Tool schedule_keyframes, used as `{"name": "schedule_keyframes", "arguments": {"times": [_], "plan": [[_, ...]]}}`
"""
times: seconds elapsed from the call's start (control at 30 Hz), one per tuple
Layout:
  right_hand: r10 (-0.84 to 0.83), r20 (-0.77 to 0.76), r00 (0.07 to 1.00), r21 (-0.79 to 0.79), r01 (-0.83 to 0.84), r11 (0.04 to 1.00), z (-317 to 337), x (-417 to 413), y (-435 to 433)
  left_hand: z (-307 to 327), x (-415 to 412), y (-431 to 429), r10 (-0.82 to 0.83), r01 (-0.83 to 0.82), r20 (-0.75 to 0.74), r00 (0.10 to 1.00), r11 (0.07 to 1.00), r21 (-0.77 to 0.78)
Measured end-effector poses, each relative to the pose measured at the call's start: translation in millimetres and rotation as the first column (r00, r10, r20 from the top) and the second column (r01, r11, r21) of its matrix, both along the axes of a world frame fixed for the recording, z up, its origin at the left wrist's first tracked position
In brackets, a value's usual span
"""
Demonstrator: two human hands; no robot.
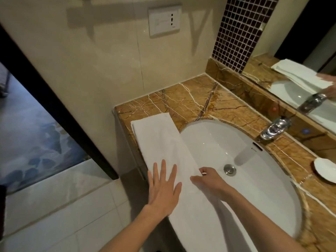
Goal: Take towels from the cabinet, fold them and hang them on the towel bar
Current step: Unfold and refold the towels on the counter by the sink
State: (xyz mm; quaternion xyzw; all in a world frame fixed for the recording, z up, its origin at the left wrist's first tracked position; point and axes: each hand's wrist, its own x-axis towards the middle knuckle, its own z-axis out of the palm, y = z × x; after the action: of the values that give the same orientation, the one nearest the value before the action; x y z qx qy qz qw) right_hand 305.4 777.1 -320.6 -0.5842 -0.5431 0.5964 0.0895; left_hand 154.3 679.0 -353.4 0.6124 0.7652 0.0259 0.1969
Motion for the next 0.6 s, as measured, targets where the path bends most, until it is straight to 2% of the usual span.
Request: {"name": "schedule_keyframes", "arguments": {"times": [0.17,0.27,0.37,0.5,0.6], "plan": [[0.092,-0.003,0.996,-0.037,-0.092,0.995,4,-6,14,4,-14,14,0.189,-0.191,0.054,0.98,0.981,0.032],[0.093,-0.029,0.995,-0.022,-0.094,0.995,2,-7,12,7,-26,27,0.16,-0.16,-0.008,0.987,0.987,-0.019],[0.086,0.057,0.995,0.092,-0.091,0.992,-7,-4,10,8,-32,29,0.131,-0.134,-0.038,0.991,0.987,-0.085],[0.133,0.224,0.966,0.181,-0.175,0.968,-21,-4,10,8,-30,28,0.146,-0.149,-0.037,0.989,0.984,-0.1],[0.091,0.253,0.963,0.23,-0.152,0.961,-26,-7,6,7,-28,29,0.163,-0.165,-0.02,0.986,0.98,-0.113]]}}
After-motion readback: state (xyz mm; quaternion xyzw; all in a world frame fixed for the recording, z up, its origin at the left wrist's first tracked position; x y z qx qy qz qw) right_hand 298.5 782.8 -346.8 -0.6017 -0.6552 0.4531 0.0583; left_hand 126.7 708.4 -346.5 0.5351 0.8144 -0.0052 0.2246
